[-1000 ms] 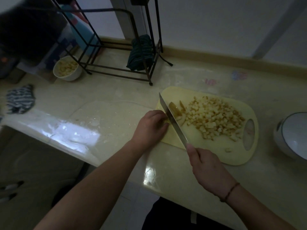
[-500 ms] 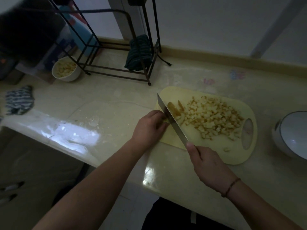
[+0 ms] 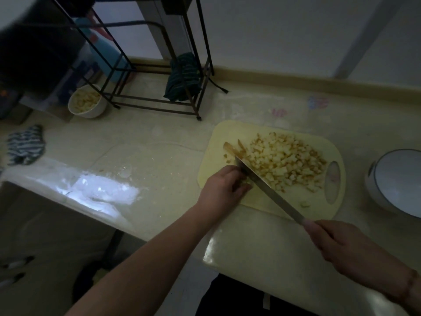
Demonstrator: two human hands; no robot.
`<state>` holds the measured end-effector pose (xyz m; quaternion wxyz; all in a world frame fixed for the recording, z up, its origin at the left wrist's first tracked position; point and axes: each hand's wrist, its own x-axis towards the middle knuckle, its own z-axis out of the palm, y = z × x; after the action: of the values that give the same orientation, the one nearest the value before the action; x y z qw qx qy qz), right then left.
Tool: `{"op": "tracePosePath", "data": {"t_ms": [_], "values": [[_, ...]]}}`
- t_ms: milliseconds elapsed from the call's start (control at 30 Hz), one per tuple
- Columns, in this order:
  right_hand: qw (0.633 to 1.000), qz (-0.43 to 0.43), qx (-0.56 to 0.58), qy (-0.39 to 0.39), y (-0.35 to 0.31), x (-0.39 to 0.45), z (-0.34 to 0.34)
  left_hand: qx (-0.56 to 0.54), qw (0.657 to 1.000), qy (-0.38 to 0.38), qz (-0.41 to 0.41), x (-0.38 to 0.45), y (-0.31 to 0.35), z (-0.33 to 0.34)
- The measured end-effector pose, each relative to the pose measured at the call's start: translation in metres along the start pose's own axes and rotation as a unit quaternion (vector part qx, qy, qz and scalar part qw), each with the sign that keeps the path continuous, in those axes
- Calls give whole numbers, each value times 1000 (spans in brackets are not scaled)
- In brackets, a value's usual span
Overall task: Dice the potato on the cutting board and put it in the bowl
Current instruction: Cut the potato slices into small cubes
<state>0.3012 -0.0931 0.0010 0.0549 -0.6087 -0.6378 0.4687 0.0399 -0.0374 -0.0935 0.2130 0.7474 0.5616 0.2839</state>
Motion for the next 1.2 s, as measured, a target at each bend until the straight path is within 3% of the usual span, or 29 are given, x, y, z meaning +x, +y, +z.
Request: {"op": "tracePosePath", "data": {"t_ms": [200,367,467,600,933,1200], "values": [[1000,21,9,-18,11,1,-25,-17,1000,-3,1,15,17,18],[989,73,113,-69,16,-7,-34,-17,995,8,102,13,3,-10],[972,108,188,-87,17,-12,-38,11,996,33,83,29,-3,-19],[954,125,260,-75,14,-12,-43,81,995,0,62,54,5,-16],[954,129,262,-65,8,-11,-43,132,975,-74,161,70,2,-17],[952,132,269,-65,2,-10,-41,115,980,-39,160,60,-8,-30]]}}
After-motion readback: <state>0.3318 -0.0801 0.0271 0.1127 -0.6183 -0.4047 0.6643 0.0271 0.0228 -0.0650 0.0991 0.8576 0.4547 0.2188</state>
